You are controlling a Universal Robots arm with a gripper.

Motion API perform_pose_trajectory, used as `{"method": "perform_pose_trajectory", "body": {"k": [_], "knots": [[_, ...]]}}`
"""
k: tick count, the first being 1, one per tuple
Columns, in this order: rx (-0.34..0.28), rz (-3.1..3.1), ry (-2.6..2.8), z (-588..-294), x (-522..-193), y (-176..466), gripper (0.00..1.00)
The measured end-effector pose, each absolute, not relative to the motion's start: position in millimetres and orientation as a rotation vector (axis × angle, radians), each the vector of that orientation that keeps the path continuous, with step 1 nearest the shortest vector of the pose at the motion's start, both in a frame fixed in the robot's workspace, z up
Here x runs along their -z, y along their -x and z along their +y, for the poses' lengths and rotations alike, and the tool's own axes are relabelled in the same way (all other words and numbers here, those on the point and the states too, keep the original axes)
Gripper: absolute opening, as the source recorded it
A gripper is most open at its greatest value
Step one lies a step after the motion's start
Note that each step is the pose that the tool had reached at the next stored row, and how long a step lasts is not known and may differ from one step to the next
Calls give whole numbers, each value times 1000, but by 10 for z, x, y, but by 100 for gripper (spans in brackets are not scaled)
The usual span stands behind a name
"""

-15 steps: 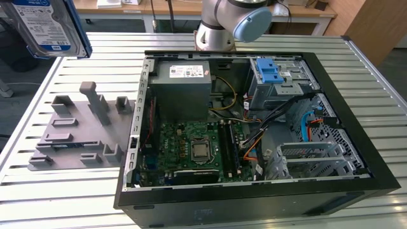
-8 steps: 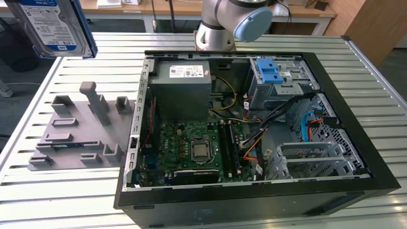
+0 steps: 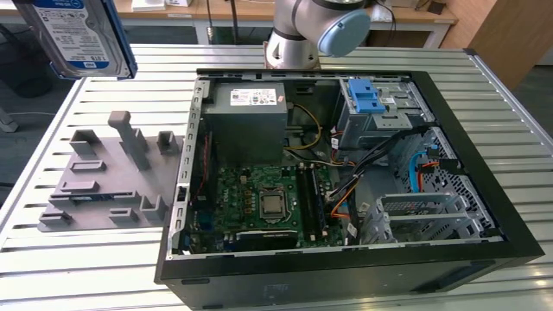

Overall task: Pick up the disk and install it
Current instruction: 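Pick up the disk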

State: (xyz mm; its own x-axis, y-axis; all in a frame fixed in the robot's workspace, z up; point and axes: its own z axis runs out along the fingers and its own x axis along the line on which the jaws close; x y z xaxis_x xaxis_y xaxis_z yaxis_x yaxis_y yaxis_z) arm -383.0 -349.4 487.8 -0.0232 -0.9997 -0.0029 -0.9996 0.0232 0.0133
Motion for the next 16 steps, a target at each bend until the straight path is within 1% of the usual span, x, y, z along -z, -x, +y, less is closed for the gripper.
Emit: {"method": "perform_pose_trajectory", "body": {"k": [16], "knots": [[18, -2242, -2191, -3495, -4878, 3778, 36]]}}
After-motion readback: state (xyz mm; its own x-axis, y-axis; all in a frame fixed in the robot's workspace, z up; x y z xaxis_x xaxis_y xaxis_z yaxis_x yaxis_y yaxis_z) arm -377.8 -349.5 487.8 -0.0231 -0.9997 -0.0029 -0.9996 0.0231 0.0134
